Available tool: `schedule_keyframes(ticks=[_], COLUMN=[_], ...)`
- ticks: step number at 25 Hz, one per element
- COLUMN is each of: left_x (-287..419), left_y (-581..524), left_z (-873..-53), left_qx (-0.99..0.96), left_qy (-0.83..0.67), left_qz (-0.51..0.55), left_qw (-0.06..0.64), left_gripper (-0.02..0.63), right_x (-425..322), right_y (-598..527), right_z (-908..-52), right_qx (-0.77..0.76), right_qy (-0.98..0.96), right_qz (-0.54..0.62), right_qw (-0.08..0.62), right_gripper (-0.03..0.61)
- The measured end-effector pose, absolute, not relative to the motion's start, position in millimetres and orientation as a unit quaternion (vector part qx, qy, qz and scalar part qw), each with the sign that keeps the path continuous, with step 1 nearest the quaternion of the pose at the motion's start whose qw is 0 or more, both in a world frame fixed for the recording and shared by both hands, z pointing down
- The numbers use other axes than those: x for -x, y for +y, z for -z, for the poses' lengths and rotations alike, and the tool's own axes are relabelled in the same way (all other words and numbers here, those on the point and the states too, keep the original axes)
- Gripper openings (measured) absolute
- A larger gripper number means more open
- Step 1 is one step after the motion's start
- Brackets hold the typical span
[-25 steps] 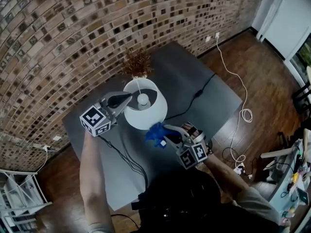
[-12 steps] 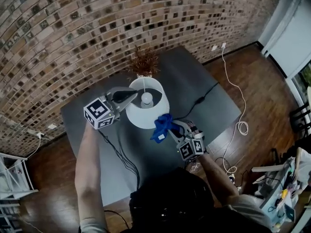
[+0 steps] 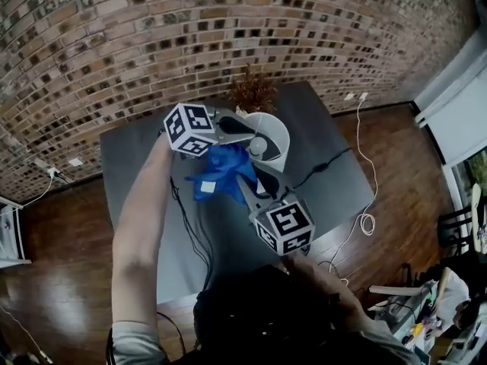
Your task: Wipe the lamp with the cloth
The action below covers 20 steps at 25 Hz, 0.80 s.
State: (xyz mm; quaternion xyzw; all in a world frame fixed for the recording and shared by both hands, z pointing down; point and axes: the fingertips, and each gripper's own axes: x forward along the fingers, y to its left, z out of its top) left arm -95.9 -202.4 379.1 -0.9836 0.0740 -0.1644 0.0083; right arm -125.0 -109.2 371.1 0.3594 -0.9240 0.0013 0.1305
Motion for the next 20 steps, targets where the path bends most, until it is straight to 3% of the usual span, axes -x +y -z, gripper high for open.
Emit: schedule_keyframes(ticks=[3,6,16,20], left_x=[93,91,98,97], left_y=[-203,-203,-195,-193], left_z=[-378,-373,-386,-384], left_qx=[0.985,0.987,0.980,0.975], left_qy=[0.045,0.035,0.066,0.105], left_qz=[0.164,0.154,0.172,0.170], left_qw=[-0.020,-0.016,0.078,0.099], left_gripper=[0.003,0.003,0.003,0.003], right_x=[133,134,149,103], right_y=[-141,-151,-85,-49], right_z=[-380,-411,-655,-659], right_qx=[-0.403,-0.437,-0.358,-0.300], right_qy=[-0.903,-0.879,-0.822,-0.850], right_qz=[-0.089,-0.114,-0.209,-0.223], right_qw=[0.120,0.153,0.392,0.372], right_gripper=[0.103,0.103,0.103,0.103])
